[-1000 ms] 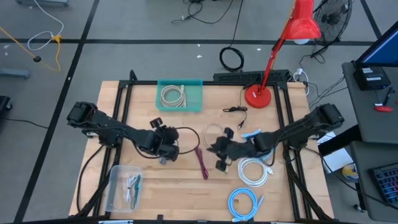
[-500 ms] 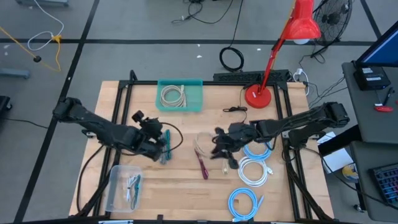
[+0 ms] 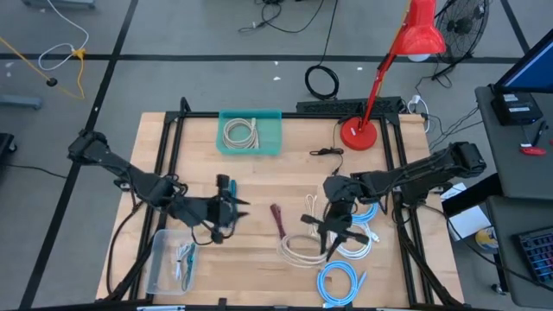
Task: Pick & Place USB Port
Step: Put the brown HDMI cable into the green bin
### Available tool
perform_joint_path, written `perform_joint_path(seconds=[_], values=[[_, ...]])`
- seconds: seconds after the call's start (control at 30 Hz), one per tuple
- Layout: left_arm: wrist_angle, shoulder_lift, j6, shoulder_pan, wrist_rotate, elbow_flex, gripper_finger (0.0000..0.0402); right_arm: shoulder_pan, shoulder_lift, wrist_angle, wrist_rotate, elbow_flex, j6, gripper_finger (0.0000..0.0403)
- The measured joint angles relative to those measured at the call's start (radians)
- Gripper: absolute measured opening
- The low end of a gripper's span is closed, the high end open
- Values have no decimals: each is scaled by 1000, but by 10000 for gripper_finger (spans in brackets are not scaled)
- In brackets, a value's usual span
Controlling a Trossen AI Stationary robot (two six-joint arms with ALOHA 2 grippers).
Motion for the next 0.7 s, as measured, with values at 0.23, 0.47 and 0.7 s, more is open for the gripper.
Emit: perform_joint_path(seconds=[0.23, 0.47, 0.7], values=[[309, 79, 290, 42, 162, 1, 127, 50, -53, -12, 103, 0, -79, 34], [604, 194, 513, 44, 210, 0, 128, 57, -124, -13, 166, 1, -128, 34], [631, 206, 397, 38, 143, 0, 174, 55, -130, -30, 242, 1, -128, 34]])
